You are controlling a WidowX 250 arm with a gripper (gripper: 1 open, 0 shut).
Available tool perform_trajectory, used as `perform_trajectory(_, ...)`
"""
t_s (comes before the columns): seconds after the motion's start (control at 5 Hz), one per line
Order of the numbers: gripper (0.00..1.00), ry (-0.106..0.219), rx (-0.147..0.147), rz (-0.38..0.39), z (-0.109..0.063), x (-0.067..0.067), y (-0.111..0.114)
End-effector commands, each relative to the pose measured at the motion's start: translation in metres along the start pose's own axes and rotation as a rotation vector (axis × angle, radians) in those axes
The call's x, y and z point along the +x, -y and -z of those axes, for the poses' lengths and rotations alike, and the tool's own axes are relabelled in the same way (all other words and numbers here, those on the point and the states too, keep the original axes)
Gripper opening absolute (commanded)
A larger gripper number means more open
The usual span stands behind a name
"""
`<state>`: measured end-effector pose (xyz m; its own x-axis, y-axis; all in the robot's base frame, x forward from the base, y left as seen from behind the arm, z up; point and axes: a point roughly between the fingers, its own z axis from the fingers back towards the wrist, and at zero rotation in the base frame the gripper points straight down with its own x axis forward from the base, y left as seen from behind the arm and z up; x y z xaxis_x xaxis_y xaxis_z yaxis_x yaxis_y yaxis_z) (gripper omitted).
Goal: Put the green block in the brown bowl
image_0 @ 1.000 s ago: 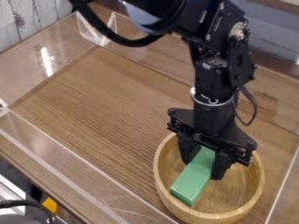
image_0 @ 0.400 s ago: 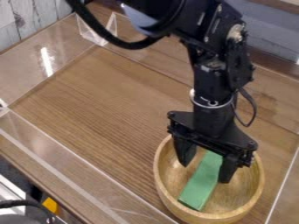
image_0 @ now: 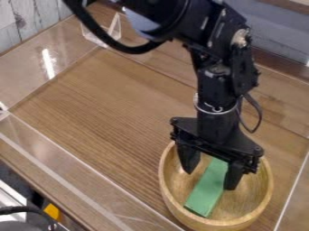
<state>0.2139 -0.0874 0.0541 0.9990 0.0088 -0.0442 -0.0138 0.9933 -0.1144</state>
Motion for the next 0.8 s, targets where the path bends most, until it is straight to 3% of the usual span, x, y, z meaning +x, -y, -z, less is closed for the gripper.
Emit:
perform_trajectory(0.0, 1.0, 0.019, -0.008, -0.019, -0.0031, 0.0031, -0.0019)
perform_trajectory(0.6, 1.0, 0.017, -0.012, -0.051, -0.0018, 0.0013, -0.0061)
